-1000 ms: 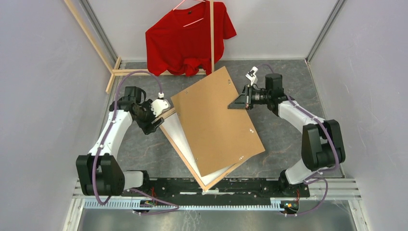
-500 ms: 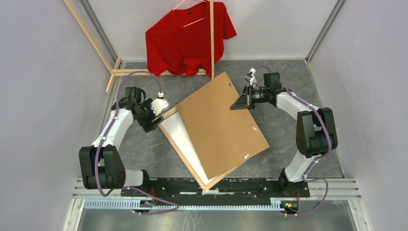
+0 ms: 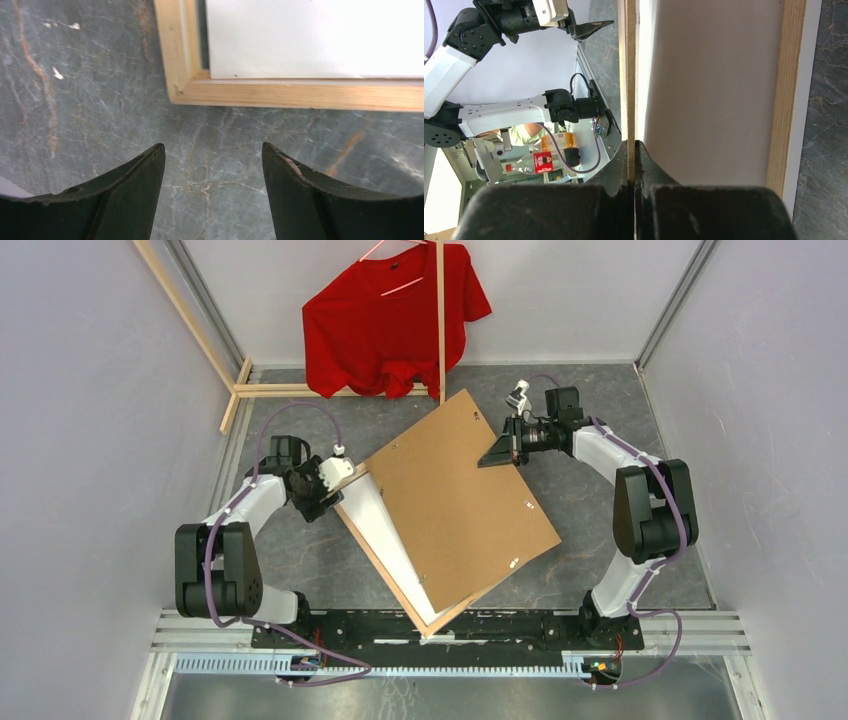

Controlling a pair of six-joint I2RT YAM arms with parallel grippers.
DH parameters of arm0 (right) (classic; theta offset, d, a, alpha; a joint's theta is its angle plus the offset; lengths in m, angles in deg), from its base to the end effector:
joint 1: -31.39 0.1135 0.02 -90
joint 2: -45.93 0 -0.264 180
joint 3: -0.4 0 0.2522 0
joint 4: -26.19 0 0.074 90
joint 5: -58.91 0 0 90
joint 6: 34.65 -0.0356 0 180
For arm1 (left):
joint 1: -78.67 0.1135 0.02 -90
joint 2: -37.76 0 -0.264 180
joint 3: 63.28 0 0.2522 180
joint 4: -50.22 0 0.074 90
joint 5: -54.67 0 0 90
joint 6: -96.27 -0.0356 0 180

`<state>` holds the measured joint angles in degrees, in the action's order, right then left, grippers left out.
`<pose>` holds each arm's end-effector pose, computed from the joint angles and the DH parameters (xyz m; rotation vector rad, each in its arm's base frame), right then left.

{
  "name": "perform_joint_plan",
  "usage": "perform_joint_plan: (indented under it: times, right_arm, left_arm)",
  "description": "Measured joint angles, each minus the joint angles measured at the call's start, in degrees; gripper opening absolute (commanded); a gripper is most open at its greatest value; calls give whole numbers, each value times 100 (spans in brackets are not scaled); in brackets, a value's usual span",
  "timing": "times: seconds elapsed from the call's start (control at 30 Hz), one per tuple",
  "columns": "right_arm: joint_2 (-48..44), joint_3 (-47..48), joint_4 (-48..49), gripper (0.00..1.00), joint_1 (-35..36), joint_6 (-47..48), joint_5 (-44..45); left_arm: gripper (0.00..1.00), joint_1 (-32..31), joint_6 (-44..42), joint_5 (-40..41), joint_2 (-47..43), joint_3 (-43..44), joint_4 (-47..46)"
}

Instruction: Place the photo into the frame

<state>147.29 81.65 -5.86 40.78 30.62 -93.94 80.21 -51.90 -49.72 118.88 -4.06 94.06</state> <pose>0.3541 0.0907 0.2143 -0.1748 2.4039 1.6152 0.2580 -0.0019 0.1814 1.3214 2.3008 -0.0066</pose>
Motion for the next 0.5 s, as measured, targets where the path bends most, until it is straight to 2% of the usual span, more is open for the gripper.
perform_joint_plan:
  times: [0.33,0.5]
  right_arm:
    - [267,0,-138,0,367,7,166]
    - [339,33,-214,0,485,2,177]
  left_arm:
    - [77,0,63,354,258,-155,-1145]
    - [77,0,203,442,361,-240,-1425]
